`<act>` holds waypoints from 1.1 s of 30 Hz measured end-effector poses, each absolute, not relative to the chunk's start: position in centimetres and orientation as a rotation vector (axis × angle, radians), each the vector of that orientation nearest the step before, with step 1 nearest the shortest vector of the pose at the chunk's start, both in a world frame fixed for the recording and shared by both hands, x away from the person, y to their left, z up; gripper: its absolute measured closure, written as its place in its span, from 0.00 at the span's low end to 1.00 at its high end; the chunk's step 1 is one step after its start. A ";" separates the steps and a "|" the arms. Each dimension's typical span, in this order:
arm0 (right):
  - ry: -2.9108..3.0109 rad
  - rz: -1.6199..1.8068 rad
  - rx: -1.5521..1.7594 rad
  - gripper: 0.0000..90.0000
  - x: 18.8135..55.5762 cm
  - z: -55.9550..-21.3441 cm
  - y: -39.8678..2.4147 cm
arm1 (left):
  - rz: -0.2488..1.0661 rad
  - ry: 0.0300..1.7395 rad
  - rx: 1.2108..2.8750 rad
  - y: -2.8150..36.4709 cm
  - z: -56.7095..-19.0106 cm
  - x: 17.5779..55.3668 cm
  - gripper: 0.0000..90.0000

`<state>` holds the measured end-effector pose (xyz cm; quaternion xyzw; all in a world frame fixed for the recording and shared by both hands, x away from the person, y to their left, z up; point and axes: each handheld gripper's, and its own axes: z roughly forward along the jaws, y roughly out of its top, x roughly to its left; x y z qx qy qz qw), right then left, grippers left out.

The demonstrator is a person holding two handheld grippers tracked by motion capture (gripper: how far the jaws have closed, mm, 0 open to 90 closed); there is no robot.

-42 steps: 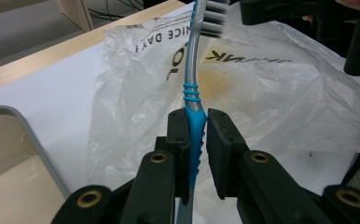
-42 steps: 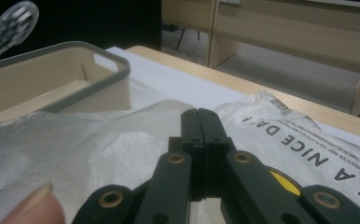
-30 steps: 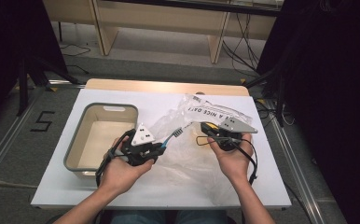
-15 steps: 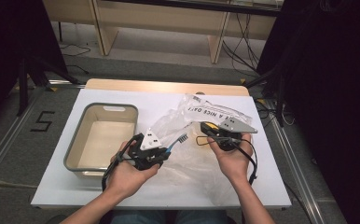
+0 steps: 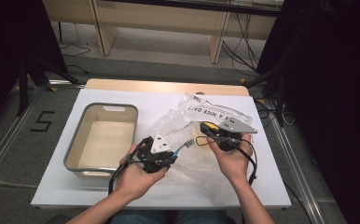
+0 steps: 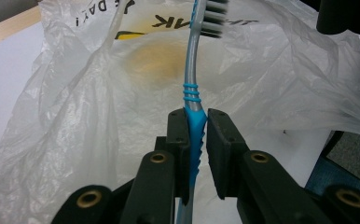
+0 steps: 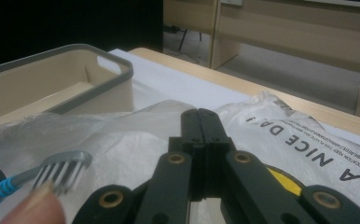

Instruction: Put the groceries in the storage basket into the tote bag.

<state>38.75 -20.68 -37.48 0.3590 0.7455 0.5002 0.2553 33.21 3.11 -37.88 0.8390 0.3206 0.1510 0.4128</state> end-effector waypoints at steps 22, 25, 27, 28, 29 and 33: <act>2.022 1.364 0.970 1.00 38.6 -37.3 -20.7 | 0.345 0.832 2.159 2.1 -39.1 33.5 0.88; 2.022 1.367 0.967 1.00 38.6 -37.2 -20.7 | 0.340 0.835 2.166 1.9 -39.2 33.6 0.88; 2.020 1.368 0.968 1.00 38.6 -37.2 -20.7 | 0.338 0.837 2.169 1.7 -39.3 33.7 0.88; 2.020 1.368 0.968 1.00 38.6 -37.2 -20.7 | 0.335 0.838 2.175 1.6 -39.3 33.7 0.88; 2.019 1.368 0.968 1.00 38.6 -37.2 -20.7 | 0.339 0.838 2.175 1.5 -39.3 33.7 0.88; 2.020 1.368 0.964 1.00 38.6 -37.2 -20.7 | 0.341 0.845 2.180 1.4 -39.5 33.9 0.88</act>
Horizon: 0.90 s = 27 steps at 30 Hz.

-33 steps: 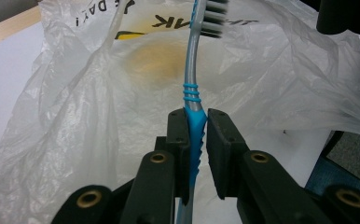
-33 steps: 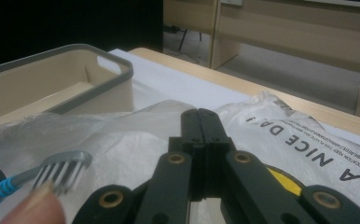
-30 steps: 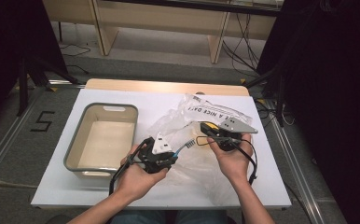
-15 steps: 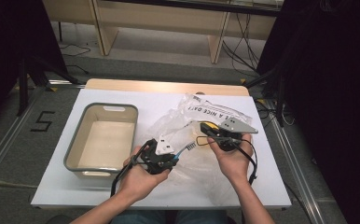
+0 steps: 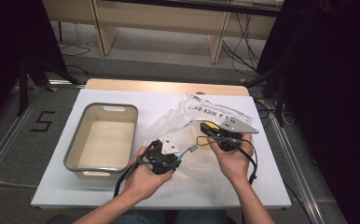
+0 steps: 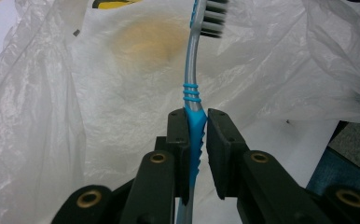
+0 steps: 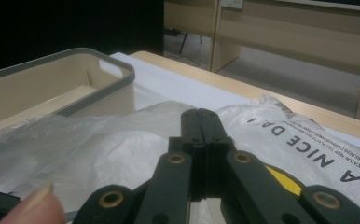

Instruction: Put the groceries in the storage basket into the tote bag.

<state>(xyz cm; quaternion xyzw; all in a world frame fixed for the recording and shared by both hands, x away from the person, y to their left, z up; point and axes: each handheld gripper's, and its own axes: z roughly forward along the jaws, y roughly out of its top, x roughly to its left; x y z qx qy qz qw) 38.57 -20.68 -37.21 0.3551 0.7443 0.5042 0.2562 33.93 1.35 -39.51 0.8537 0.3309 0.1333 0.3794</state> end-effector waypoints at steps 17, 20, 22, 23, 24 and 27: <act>2.023 1.369 0.961 1.00 38.5 -37.2 -20.6 | 0.349 0.910 2.235 0.0 -41.1 36.1 0.88; 2.020 1.372 0.963 1.00 38.5 -37.2 -20.6 | 0.356 0.922 2.254 -0.5 -41.5 36.5 0.88; 2.020 1.373 0.962 1.00 38.5 -37.2 -20.6 | 0.361 0.926 2.270 -0.7 -41.7 36.8 0.88; 2.019 1.375 0.963 1.00 38.5 -37.1 -20.6 | 0.363 0.933 2.278 -0.9 -41.8 36.9 0.88; 2.017 1.379 0.960 1.00 38.5 -37.1 -20.6 | 0.370 0.937 2.281 -1.0 -42.0 37.1 0.88; 2.019 1.379 0.962 1.00 38.4 -37.1 -20.6 | 0.364 0.954 2.288 -1.5 -42.2 37.5 0.88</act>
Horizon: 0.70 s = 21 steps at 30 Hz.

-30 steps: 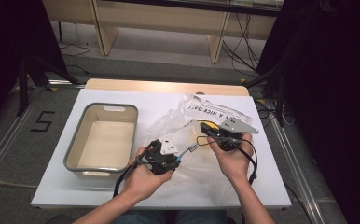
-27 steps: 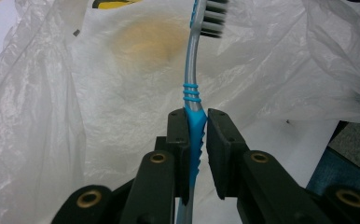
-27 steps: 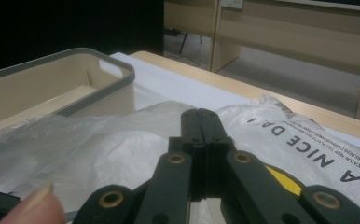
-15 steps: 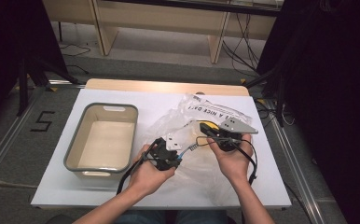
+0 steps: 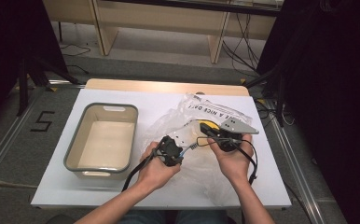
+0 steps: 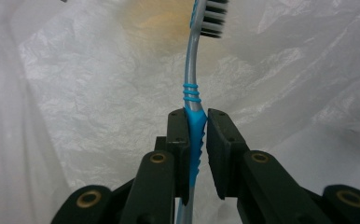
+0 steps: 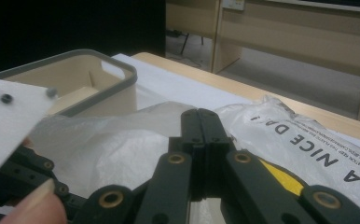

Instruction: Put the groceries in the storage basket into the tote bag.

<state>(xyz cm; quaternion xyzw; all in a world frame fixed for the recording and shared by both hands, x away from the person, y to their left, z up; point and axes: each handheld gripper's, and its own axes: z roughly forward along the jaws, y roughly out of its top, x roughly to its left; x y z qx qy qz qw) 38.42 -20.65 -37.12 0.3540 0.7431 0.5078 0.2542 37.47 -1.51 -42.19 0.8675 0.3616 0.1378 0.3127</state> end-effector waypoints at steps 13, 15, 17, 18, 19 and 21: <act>2.062 1.368 0.959 1.00 38.4 -37.8 -20.0 | 0.395 0.964 2.242 -3.3 -42.6 38.4 0.88; 2.072 1.361 0.957 1.00 38.4 -37.9 -19.9 | 0.405 0.959 2.227 -3.5 -42.7 38.5 0.88; 2.072 1.368 0.960 1.00 38.4 -38.0 -19.9 | 0.410 0.959 2.204 -3.6 -42.8 38.8 0.88; 2.072 1.368 0.960 1.00 38.4 -38.0 -19.9 | 0.409 0.962 2.195 -3.7 -42.8 38.8 0.88; 2.072 1.367 0.960 1.00 38.4 -38.0 -19.9 | 0.412 0.959 2.188 -3.7 -42.9 38.9 0.88; 2.071 1.368 0.962 1.00 38.4 -38.0 -20.0 | 0.417 0.953 2.175 -3.9 -42.9 39.0 0.88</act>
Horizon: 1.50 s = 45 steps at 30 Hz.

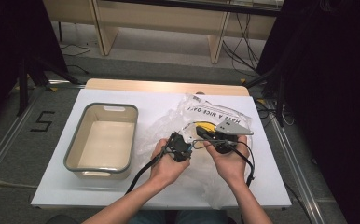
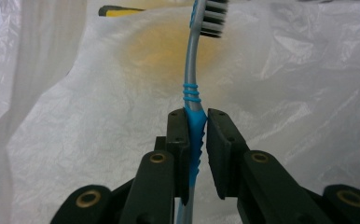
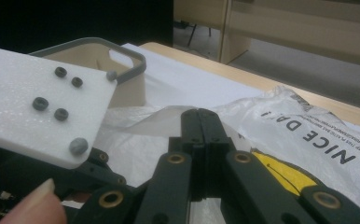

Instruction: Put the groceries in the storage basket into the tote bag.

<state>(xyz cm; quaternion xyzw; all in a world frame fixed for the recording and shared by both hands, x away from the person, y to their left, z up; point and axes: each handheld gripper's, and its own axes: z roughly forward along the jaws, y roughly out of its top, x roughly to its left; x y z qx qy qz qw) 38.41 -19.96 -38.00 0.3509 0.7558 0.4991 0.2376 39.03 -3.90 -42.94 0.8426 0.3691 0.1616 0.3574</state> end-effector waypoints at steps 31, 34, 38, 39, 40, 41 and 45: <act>2.105 1.318 1.007 1.00 37.8 -39.0 -21.5 | 0.427 0.767 2.082 0.3 -42.1 34.4 0.62; 2.156 1.294 1.016 1.00 37.3 -39.8 -21.7 | 0.419 0.761 2.057 1.5 -41.1 33.3 0.62; 2.217 1.261 1.023 1.00 36.8 -40.7 -21.7 | 0.426 0.793 2.013 3.4 -39.7 32.7 0.62; 2.247 1.244 1.018 1.00 36.7 -41.1 -21.6 | 0.432 0.807 2.006 3.7 -39.5 32.8 0.62; 2.262 1.236 1.016 1.00 36.6 -41.3 -21.6 | 0.438 0.826 1.994 3.9 -39.4 32.9 0.62; 2.288 1.222 1.011 1.00 36.5 -41.6 -21.5 | 0.448 0.840 1.988 4.1 -39.3 33.2 0.62; 2.421 1.148 1.018 1.00 36.3 -43.1 -21.2 | 0.450 0.892 2.019 4.1 -40.0 34.3 0.59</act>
